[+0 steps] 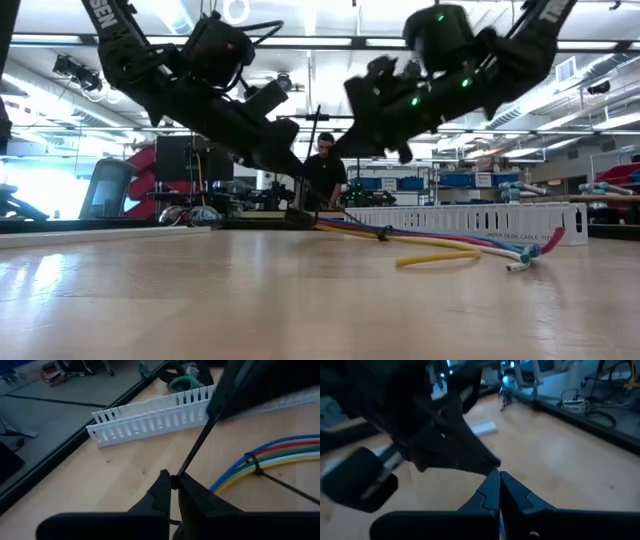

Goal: Ziptie cables
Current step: Wrap the cable wires with black zip tie

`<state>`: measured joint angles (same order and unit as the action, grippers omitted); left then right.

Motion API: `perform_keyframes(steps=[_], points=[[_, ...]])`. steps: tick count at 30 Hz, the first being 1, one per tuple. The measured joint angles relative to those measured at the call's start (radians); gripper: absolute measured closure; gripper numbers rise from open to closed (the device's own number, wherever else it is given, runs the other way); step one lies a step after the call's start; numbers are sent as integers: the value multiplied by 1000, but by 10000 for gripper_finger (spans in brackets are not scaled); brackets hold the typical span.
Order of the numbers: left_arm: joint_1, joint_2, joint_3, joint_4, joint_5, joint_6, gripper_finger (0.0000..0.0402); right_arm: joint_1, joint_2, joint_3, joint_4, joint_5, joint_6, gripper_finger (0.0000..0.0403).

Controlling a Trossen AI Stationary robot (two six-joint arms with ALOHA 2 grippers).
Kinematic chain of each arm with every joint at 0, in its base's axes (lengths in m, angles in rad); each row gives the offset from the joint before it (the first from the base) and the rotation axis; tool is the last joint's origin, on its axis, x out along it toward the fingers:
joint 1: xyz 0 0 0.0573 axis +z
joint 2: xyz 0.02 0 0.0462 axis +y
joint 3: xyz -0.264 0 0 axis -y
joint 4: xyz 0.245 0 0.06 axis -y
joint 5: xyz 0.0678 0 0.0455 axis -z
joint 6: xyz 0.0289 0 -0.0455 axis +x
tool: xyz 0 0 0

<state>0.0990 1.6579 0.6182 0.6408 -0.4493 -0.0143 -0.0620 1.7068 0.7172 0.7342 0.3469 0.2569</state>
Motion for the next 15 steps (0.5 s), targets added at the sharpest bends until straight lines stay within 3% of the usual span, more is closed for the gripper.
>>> perform_keyframes(steps=[8, 15], points=[[-9, 103, 1, 101, 10, 3, 374, 3, 139, 38, 111, -2, -71, 398], [-6, 108, 1, 160, 142, 74, 374, 9, 130, 34, 77, -7, -116, 354]])
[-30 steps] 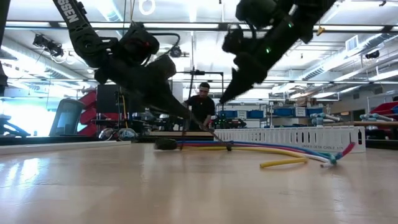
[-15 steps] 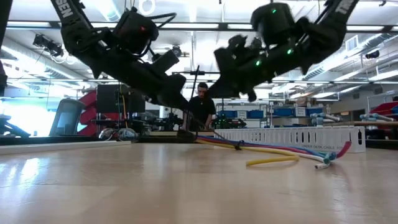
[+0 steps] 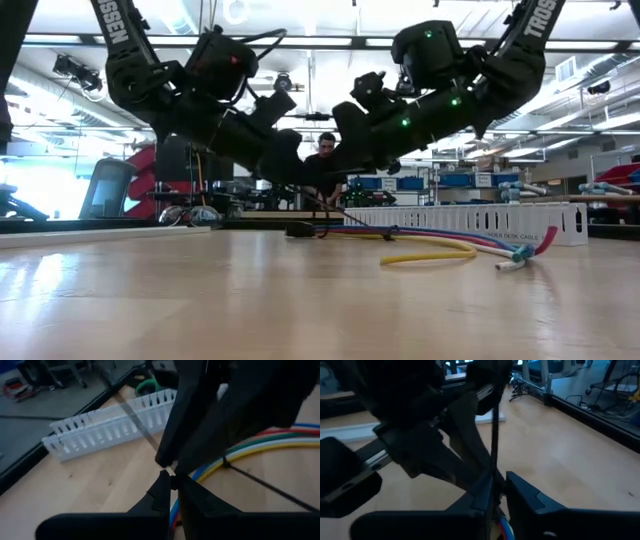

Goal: Ziptie cables
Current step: Wrap the cable wires with black zip tie

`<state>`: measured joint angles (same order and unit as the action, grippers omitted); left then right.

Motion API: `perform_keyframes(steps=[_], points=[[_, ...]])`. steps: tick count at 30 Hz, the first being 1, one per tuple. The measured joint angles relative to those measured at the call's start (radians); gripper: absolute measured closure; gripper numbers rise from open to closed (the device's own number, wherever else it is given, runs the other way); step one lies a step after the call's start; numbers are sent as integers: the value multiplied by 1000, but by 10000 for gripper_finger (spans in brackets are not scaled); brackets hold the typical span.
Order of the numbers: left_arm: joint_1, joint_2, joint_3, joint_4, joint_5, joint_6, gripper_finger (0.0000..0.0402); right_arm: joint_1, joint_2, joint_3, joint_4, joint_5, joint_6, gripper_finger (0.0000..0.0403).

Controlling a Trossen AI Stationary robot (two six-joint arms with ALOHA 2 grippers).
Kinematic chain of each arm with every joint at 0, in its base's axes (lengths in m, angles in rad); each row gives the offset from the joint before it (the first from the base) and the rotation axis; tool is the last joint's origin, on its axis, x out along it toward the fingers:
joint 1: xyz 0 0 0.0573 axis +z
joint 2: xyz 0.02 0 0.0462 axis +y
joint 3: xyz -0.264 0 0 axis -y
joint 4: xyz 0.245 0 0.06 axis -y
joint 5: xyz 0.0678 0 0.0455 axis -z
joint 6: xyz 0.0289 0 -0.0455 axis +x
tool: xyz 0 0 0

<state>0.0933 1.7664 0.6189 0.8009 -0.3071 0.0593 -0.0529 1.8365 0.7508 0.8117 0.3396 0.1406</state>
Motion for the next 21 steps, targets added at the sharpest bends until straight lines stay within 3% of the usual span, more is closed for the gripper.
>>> perform_keyframes(steps=[6, 13, 21], points=[[16, 2, 0, 12, 63, 19, 374, 24, -75, -13, -153, 6, -92, 315], [32, 24, 15, 142, 282, 79, 374, 34, -260, -14, -472, 37, -72, 303], [55, 243, 165, 85, 323, 33, 374, 49, -285, -14, -672, 33, 22, 303]])
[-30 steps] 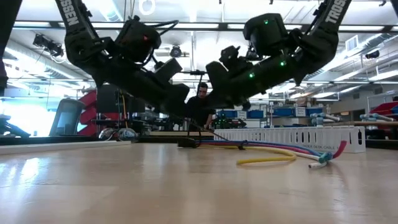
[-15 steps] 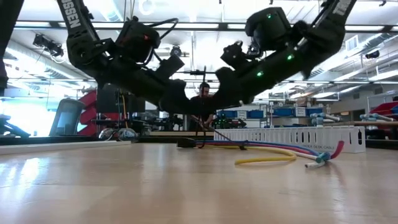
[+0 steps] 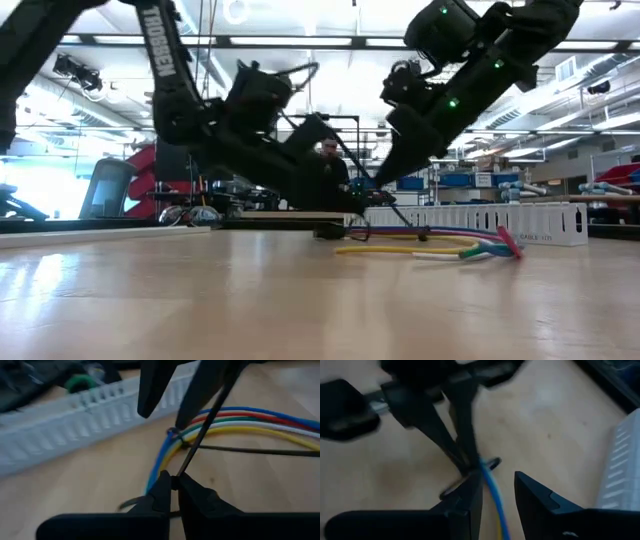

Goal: Ziptie cables
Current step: Wrap the cable wires with black zip tie

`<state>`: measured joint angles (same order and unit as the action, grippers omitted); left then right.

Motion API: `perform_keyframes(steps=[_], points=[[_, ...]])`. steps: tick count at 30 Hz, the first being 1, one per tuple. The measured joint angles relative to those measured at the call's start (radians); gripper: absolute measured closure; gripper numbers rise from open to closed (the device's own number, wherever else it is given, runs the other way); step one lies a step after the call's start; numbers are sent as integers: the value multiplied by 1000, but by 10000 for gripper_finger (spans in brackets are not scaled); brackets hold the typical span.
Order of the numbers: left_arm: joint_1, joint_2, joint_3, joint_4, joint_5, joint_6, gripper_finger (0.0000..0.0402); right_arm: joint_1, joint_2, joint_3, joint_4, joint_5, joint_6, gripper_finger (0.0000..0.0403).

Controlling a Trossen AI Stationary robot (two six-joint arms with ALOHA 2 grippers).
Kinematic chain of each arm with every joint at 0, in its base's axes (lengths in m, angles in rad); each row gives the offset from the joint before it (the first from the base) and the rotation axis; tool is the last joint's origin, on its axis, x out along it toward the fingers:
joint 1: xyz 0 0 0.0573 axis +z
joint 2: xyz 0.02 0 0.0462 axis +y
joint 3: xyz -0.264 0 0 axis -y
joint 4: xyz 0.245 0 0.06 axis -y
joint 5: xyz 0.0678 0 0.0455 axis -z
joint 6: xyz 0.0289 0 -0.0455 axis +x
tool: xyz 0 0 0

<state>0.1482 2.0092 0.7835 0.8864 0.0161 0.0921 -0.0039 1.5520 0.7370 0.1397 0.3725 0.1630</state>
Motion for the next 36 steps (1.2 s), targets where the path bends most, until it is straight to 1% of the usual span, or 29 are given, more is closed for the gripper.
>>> perform_keyframes(steps=[2, 5, 9, 12, 16, 18, 20, 22, 28, 31, 33, 36], points=[[-2, 37, 42, 11, 25, -26, 374, 11, 0, 0, -28, 0, 6, 303], [-6, 42, 82, 1, 49, -14, 374, 31, 0, 0, -61, 21, 10, 305], [-3, 35, 102, 0, 47, 33, 374, 57, -2, 0, -129, 96, 29, 305], [6, 33, 104, 0, 50, 29, 374, 77, -2, 0, -187, 150, 57, 306], [9, 33, 111, 10, 103, 39, 374, 104, -2, 0, -273, 205, 117, 307], [12, 37, 120, -11, 106, 39, 374, 116, -2, -11, -264, 240, 135, 307], [17, 41, 123, -28, 91, 30, 374, 125, -2, -41, -190, 291, 141, 307], [22, 42, 122, -28, 79, 15, 374, 128, -2, -81, -70, 321, 139, 307], [20, 42, 122, -25, 11, -25, 374, 126, -2, -234, 328, 298, 125, 305], [21, 42, 123, -25, 0, -32, 374, 128, -2, -310, 515, 298, 124, 305], [21, 42, 122, -24, 0, -33, 374, 127, -2, -344, 597, 297, 139, 305], [20, 42, 122, -24, 1, -38, 374, 114, 7, -365, 651, 277, 155, 305]])
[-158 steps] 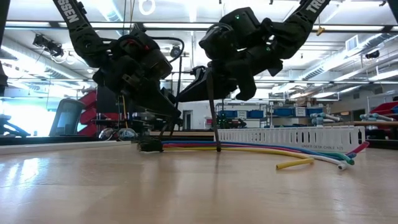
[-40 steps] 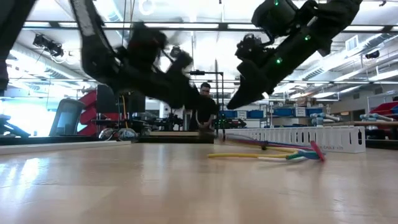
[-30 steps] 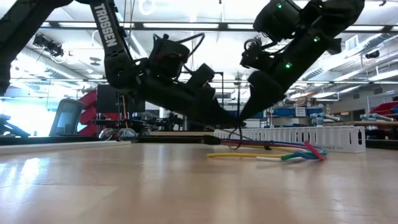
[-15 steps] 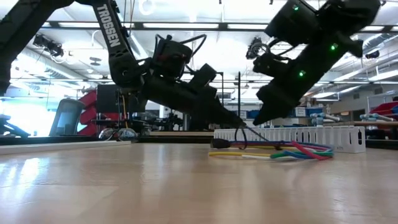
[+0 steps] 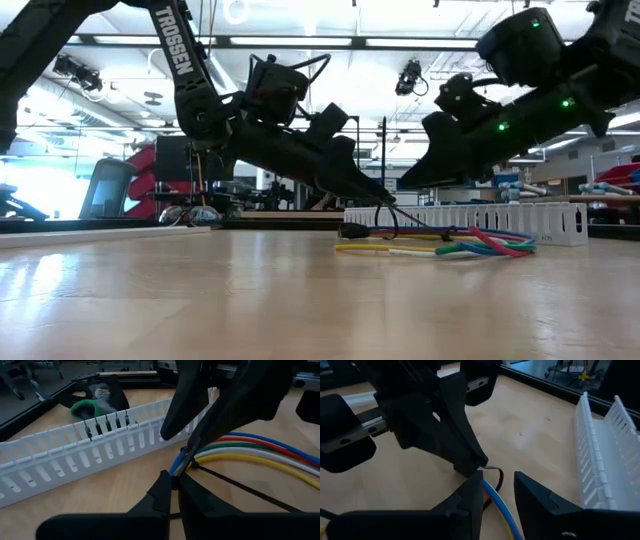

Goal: Ziptie cables
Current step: Wrap the cable wires with black zip tie

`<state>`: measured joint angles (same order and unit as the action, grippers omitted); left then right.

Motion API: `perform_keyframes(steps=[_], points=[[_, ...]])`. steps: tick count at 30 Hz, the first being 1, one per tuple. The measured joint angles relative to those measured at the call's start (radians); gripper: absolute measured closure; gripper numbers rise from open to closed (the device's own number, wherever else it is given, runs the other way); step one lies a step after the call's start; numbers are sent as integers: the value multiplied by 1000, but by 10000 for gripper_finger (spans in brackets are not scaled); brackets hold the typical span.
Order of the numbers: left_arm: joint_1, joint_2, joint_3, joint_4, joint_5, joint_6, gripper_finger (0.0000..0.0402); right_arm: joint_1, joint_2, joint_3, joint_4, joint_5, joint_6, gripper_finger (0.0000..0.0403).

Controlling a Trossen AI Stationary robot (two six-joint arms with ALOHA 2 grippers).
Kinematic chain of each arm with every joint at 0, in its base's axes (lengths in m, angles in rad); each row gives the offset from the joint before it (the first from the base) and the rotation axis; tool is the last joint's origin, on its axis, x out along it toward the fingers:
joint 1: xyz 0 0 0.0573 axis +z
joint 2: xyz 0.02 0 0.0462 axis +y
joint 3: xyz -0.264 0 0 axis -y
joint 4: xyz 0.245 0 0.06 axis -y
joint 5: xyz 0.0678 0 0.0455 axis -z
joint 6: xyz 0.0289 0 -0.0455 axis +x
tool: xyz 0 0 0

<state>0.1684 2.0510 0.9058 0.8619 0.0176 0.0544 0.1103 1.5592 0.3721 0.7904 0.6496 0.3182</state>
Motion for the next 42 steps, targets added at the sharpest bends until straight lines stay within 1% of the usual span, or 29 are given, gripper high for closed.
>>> perform_keyframes(steps=[5, 9, 12, 17, 24, 28, 35, 38, 40, 42], points=[[0, 0, 3, 19, -45, -6, 374, -27, 61, 4, 147, -80, -64, 300], [-1, 0, 16, 20, -110, -22, 374, -41, 108, 22, 220, -87, -114, 291], [-1, 0, 20, 21, -137, -37, 374, -49, 125, 49, 226, -60, -153, 286], [-2, 0, 20, 17, -145, -39, 374, -66, 126, 74, 178, 33, -166, 289], [-2, 0, 20, 9, -147, -39, 374, -76, 126, 83, 185, 25, -186, 290], [-2, 0, 20, 9, -154, -38, 374, -76, 126, 83, 183, -14, -181, 291], [-2, 0, 20, 10, -155, -40, 374, -88, 126, 93, 178, -17, -181, 292], [-2, 0, 20, 15, -155, -40, 374, -95, 126, 116, 168, -36, -185, 301], [-2, 0, 20, 16, -155, -40, 374, -96, 126, 129, 136, -42, -189, 320], [-2, 0, 20, 14, -156, -40, 374, -96, 126, 138, 104, -43, -190, 348]])
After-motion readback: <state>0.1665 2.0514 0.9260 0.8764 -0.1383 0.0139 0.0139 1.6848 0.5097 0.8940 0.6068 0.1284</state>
